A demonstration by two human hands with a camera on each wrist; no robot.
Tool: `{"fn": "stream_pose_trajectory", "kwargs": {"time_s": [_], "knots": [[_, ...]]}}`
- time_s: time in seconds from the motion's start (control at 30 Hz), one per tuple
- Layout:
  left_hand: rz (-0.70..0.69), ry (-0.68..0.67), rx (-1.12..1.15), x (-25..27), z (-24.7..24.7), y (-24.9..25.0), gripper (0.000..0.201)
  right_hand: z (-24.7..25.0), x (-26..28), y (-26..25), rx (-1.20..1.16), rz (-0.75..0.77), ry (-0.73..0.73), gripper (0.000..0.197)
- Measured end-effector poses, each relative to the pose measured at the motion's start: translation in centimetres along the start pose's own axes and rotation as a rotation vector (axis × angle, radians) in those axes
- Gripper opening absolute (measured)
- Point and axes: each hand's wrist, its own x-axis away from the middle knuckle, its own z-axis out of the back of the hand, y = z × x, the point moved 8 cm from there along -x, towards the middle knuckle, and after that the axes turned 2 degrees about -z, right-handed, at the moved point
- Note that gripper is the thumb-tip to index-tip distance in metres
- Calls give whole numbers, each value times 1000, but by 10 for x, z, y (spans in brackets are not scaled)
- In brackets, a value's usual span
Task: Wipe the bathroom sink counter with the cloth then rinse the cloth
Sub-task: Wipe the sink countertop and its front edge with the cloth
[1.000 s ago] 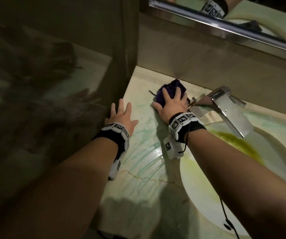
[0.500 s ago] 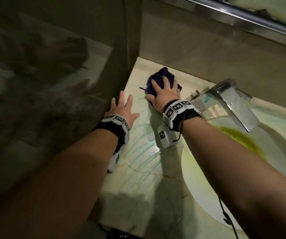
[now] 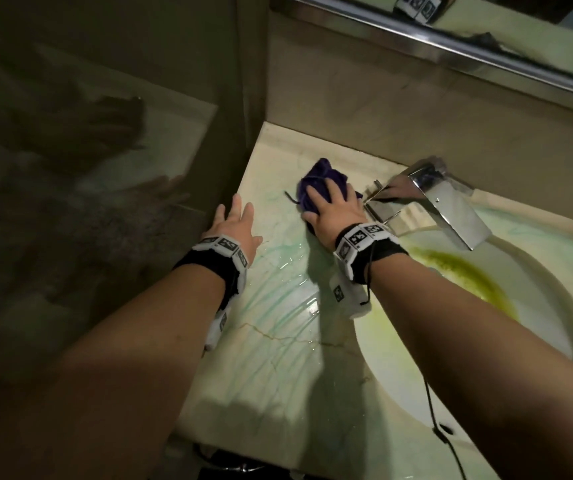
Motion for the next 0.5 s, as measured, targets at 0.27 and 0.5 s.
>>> {"fn": "stream_pose_trajectory", "kwargs": {"time_s": [0.27,0.5], "knots": [[7,1,5,0,1,3,70,2,-6,-36,-12,72,11,56],[8,-5,48,2,0,4,71,-21,-9,17,120,54,-18,67]]}}
